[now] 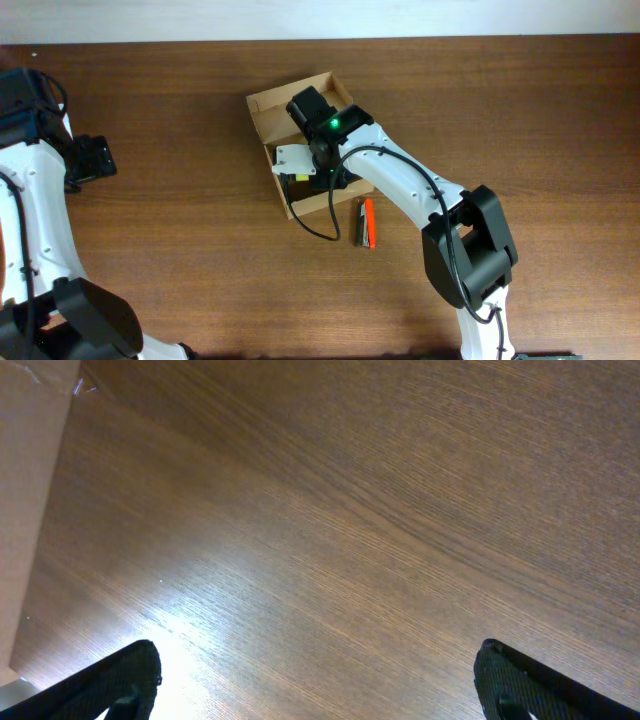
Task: Pack container
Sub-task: 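Carry the yellow highlighter into the box and release it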
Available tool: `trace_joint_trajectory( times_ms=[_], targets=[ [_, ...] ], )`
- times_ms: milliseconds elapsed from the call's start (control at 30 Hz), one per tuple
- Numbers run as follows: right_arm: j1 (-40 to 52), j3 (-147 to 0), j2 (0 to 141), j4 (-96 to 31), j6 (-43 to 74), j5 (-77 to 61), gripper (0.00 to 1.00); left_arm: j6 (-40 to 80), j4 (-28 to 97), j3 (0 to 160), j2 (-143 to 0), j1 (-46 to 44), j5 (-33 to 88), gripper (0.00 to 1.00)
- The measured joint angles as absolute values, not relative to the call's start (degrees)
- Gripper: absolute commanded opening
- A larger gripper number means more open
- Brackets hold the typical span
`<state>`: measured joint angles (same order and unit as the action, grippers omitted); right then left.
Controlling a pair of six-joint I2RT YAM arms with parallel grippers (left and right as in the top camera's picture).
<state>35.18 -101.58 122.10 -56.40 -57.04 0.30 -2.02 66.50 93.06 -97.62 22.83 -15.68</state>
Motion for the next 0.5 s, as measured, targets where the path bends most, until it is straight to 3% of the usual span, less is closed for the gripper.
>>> trace_joint_trajectory(
  times_ms=[233, 300, 400, 500],
  targets=[
    [35.18, -101.58, 122.10, -58.13, -56.53, -0.86, 0.24, -2.02, 66.50, 93.03, -97.62, 22.83, -15.68, 1.00],
    [35.18, -101.58, 122.10, -57.91, -55.66, -1.08, 0.42, -2.02, 66.50, 93.06, -97.62, 22.83, -15.66, 1.00],
    [35.18, -101.58, 122.10, -56.42, -54.78, -0.93, 0.57, -2.02, 66.50, 93.06, -97.62, 22.83, -15.66, 1.00],
    [35.18, -101.58, 122.10, -54.35, -53.36, -0.03, 0.79, -2.00, 66.50, 93.06, -97.62, 22.83, -15.68, 1.00]
  ],
)
